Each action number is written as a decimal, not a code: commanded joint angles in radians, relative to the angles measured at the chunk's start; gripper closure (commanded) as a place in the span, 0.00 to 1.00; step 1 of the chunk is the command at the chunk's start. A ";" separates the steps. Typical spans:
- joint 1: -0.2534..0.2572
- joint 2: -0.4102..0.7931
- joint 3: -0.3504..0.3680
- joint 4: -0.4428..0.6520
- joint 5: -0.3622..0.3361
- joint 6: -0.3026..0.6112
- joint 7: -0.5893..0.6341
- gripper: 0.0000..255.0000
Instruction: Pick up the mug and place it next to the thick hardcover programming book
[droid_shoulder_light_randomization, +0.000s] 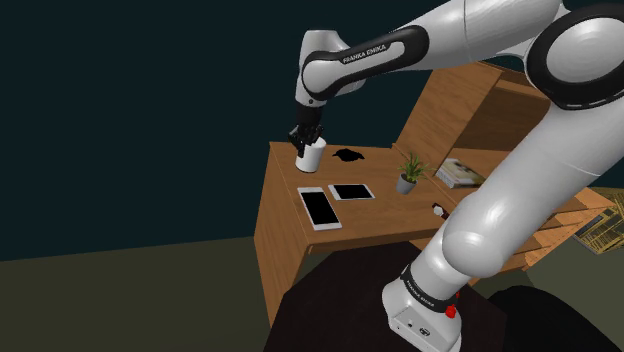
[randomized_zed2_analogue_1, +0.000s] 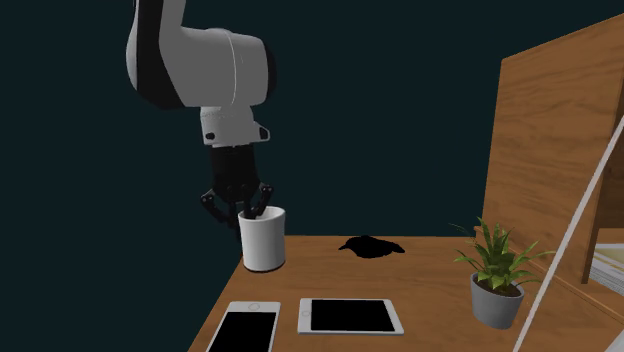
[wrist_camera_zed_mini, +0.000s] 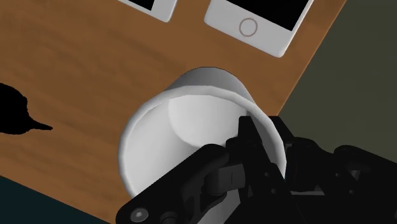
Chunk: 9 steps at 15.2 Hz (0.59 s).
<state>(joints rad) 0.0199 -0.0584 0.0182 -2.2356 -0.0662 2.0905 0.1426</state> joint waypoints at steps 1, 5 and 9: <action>0.000 -0.007 0.000 0.023 0.001 -0.030 -0.002 1.00; 0.001 -0.029 0.000 0.054 0.004 -0.083 -0.005 1.00; 0.001 -0.047 0.001 0.089 0.006 -0.137 -0.009 1.00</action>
<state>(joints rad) 0.0212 -0.1001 0.0193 -2.1546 -0.0611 1.9679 0.1357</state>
